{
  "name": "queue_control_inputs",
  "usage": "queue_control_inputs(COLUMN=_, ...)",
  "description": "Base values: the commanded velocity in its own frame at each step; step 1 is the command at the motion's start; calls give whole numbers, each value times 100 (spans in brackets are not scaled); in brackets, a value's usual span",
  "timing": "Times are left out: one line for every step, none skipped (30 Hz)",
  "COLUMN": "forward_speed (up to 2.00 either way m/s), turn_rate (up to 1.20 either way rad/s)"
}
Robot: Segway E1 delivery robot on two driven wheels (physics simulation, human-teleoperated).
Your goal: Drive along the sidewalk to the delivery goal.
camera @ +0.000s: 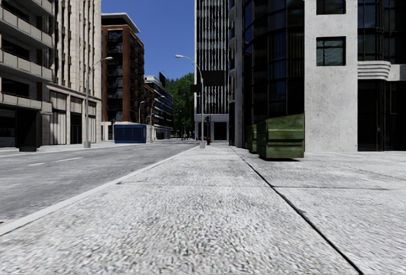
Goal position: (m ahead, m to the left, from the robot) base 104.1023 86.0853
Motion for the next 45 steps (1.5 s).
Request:
queue_control_inputs(forward_speed=200, turn_rate=0)
queue_control_inputs(forward_speed=200, turn_rate=0)
queue_control_inputs(forward_speed=200, turn_rate=0)
queue_control_inputs(forward_speed=200, turn_rate=0)
queue_control_inputs(forward_speed=200, turn_rate=0)
queue_control_inputs(forward_speed=200, turn_rate=0)
queue_control_inputs(forward_speed=200, turn_rate=0)
queue_control_inputs(forward_speed=200, turn_rate=0)
queue_control_inputs(forward_speed=200, turn_rate=0)
queue_control_inputs(forward_speed=200, turn_rate=0)
queue_control_inputs(forward_speed=200, turn_rate=0)
queue_control_inputs(forward_speed=200, turn_rate=0)
queue_control_inputs(forward_speed=200, turn_rate=0)
queue_control_inputs(forward_speed=200, turn_rate=0)
queue_control_inputs(forward_speed=200, turn_rate=0)
queue_control_inputs(forward_speed=200, turn_rate=0)
queue_control_inputs(forward_speed=200, turn_rate=0)
queue_control_inputs(forward_speed=200, turn_rate=-2)
queue_control_inputs(forward_speed=200, turn_rate=-2)
queue_control_inputs(forward_speed=200, turn_rate=-6)
queue_control_inputs(forward_speed=200, turn_rate=-6)
queue_control_inputs(forward_speed=200, turn_rate=-7)
queue_control_inputs(forward_speed=200, turn_rate=-7)
queue_control_inputs(forward_speed=200, turn_rate=-7)
queue_control_inputs(forward_speed=200, turn_rate=-8)
queue_control_inputs(forward_speed=200, turn_rate=-13)
queue_control_inputs(forward_speed=200, turn_rate=-17)
queue_control_inputs(forward_speed=200, turn_rate=-17)
queue_control_inputs(forward_speed=200, turn_rate=-19)
queue_control_inputs(forward_speed=200, turn_rate=-20)
queue_control_inputs(forward_speed=200, turn_rate=-20)
queue_control_inputs(forward_speed=200, turn_rate=-20)
queue_control_inputs(forward_speed=200, turn_rate=-20)
queue_control_inputs(forward_speed=200, turn_rate=-21)
queue_control_inputs(forward_speed=200, turn_rate=-21)
queue_control_inputs(forward_speed=200, turn_rate=-21)
queue_control_inputs(forward_speed=200, turn_rate=-21)
queue_control_inputs(forward_speed=200, turn_rate=-21)
queue_control_inputs(forward_speed=200, turn_rate=-9)
queue_control_inputs(forward_speed=200, turn_rate=-9)
queue_control_inputs(forward_speed=200, turn_rate=0)
queue_control_inputs(forward_speed=200, turn_rate=0)
queue_control_inputs(forward_speed=200, turn_rate=0)
queue_control_inputs(forward_speed=200, turn_rate=0)
queue_control_inputs(forward_speed=200, turn_rate=0)
